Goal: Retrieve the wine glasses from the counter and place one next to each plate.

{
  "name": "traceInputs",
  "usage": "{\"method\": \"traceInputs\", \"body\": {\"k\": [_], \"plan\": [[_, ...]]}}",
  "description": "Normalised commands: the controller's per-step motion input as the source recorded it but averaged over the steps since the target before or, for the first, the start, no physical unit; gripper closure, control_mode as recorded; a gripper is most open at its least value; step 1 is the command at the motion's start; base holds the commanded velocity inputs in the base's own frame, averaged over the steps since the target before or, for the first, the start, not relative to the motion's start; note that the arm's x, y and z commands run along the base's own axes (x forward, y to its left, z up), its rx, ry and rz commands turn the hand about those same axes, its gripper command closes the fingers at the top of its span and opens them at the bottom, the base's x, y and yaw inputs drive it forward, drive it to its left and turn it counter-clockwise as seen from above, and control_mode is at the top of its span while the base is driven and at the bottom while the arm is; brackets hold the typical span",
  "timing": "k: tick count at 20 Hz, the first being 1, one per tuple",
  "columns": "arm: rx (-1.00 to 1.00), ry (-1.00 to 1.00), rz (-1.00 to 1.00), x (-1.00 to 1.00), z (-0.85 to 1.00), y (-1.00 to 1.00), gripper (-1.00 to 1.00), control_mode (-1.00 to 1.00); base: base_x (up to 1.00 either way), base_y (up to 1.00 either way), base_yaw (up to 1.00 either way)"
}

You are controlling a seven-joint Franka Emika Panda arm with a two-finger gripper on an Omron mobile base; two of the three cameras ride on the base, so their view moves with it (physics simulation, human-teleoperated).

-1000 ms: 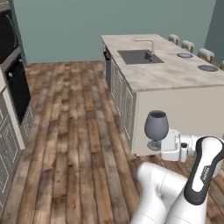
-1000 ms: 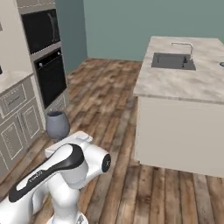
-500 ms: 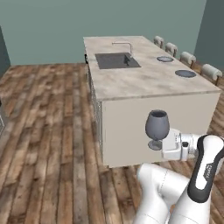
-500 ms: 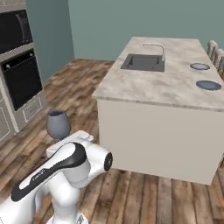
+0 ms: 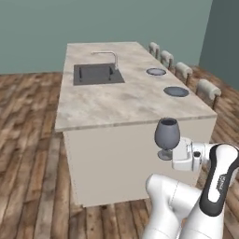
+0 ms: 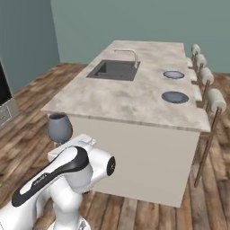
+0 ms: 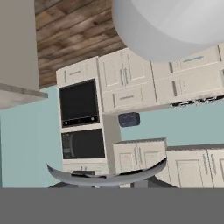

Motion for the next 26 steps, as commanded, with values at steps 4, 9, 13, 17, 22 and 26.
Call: {"method": "traceInputs", "body": {"k": [4, 9, 13, 17, 22, 26], "plan": [[0.0, 0.0, 0.0, 0.0, 0.0, 0.0, 1.0, 1.0, 0.39, -1.0, 0.05], [0.0, 0.0, 0.0, 0.0, 0.0, 0.0, 1.0, 1.0, 0.27, -1.0, 0.17], [0.0, 0.0, 0.0, 0.0, 0.0, 0.0, 1.0, 1.0, 0.21, -1.0, 0.3], [0.0, 0.0, 0.0, 0.0, 0.0, 0.0, 1.0, 1.0, 0.22, -1.0, 0.32], [0.0, 0.0, 0.0, 0.0, 0.0, 0.0, 1.0, 1.0, 0.27, -1.0, 0.31], [0.0, 0.0, 0.0, 0.0, 0.0, 0.0, 1.0, 1.0, 0.55, -1.0, 0.27]]}}
